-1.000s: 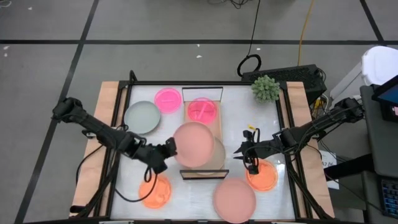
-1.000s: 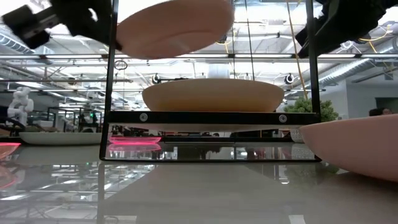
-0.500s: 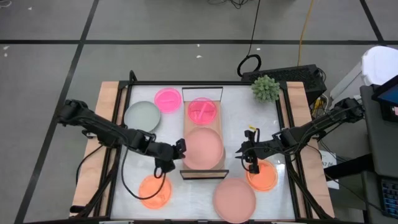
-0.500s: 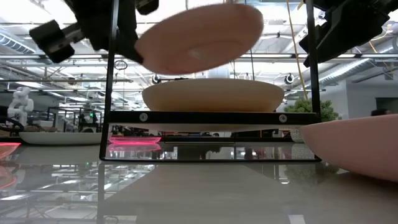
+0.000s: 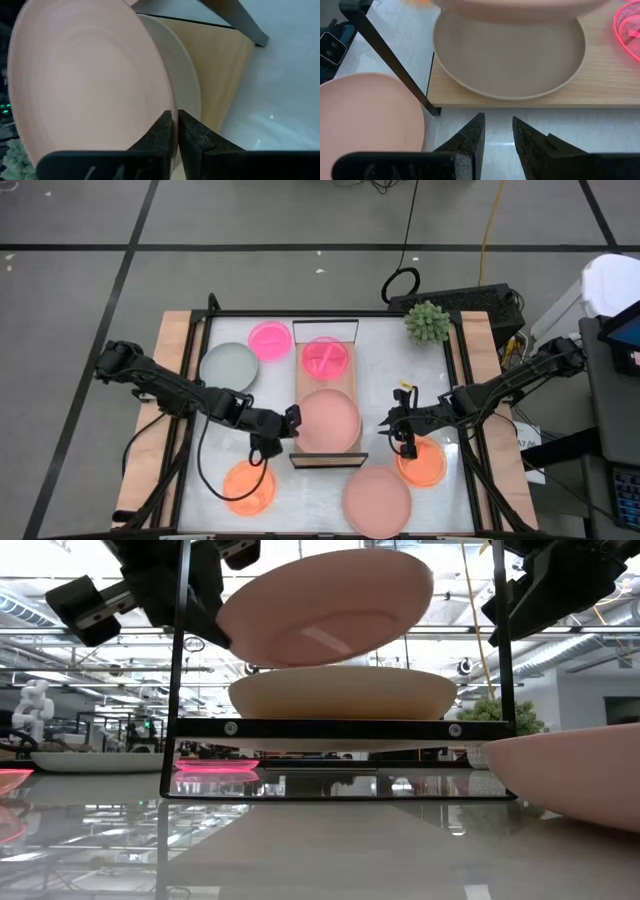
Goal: Place and stack plates onto a shelf
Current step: Stack the left pink plate on top of the brown plate on the shelf, then stack the right orange plate on top of the pink plate on the shelf
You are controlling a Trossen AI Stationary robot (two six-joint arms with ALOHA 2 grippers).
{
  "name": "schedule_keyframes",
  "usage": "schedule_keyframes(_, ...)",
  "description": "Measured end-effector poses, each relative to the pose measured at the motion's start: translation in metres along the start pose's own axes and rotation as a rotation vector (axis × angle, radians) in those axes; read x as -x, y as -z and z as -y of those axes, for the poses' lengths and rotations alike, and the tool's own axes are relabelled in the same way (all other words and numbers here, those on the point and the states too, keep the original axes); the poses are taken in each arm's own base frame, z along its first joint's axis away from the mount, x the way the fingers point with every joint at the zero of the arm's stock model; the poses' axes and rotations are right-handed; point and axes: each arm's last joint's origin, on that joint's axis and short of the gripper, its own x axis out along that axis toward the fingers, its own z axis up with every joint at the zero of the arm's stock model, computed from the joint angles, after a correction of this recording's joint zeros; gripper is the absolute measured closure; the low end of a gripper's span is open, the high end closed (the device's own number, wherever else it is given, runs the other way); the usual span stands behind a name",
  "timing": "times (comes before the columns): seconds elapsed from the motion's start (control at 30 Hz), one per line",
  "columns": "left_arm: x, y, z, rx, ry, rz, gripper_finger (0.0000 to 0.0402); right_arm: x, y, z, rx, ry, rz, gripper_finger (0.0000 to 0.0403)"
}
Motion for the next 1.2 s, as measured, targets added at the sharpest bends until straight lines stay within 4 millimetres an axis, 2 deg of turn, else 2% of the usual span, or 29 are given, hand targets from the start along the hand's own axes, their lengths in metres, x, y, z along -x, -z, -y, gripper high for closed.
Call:
schedule_keyframes(0.5,-0.001,0.008,-0.007,0.051,0.009,0.062,0.0364,0.000,0.000,0.000,-0.002,0.000,0.000,0.0321)
schedule_keyframes(0.63,-0.008,0.008,-0.006,0.044,0.020,0.053,0.0362,0.000,0.000,0.000,-0.002,0.001,0.000,0.0321)
schedule_keyframes(0.77,-0.016,0.009,-0.004,0.044,0.037,0.043,0.0335,0.000,0.000,0.000,-0.002,0.000,-0.001,0.0321)
schedule_keyframes(0.97,-0.017,0.009,-0.004,0.083,0.024,0.033,0.0291,0.000,0.000,0.000,-0.006,0.002,0.003,0.0321)
schedule_keyframes(1.2,-0.017,0.009,-0.005,0.153,0.012,0.024,0.0272,0.000,-0.004,-0.001,-0.017,-0.010,0.043,0.0321)
